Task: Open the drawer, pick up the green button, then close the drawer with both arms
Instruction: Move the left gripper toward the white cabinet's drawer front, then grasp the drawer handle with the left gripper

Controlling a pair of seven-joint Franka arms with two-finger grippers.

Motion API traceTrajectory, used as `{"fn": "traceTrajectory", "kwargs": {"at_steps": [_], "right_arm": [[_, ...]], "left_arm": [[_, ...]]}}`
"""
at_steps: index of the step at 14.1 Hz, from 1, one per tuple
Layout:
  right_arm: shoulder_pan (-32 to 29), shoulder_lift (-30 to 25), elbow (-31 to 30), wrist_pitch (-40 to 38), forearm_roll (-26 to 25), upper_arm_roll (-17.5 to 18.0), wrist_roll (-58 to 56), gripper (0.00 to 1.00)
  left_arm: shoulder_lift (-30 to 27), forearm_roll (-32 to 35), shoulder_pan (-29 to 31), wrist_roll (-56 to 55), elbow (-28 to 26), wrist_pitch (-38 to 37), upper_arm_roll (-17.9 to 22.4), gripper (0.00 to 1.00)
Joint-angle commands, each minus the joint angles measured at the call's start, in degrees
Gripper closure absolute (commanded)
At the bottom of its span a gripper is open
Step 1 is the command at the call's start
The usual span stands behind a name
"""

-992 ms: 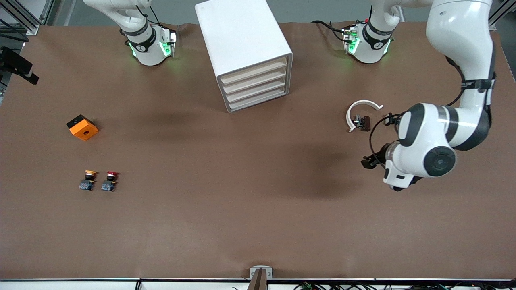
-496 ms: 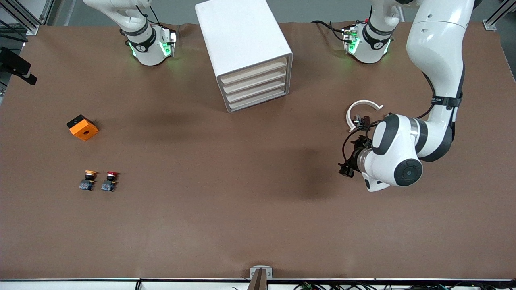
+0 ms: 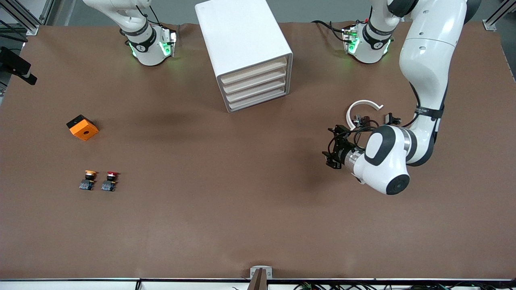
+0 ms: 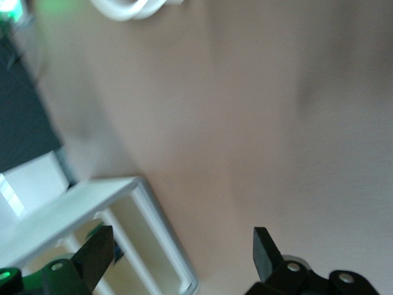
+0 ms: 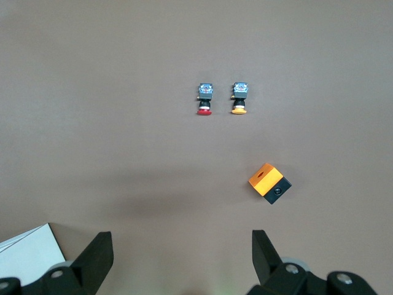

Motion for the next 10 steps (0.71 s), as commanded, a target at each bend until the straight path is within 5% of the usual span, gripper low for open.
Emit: {"fn": "traceTrajectory", "kwargs": {"at_steps": [1, 10], "right_arm": [[-1.11, -0.64, -0.44, 0.00, -0.40, 0.64, -0.81, 0.00], [-1.55, -0.64, -0.71, -0.09, -0.40, 0.55, -0.81, 0.00]], "left_arm": [[2.22, -3.55, 0.24, -7.34, 2.00, -4.85, -1.99, 0.00], [8.11, -9.09, 0.07, -21.69, 1.47, -8.64, -6.73, 0.00]]}}
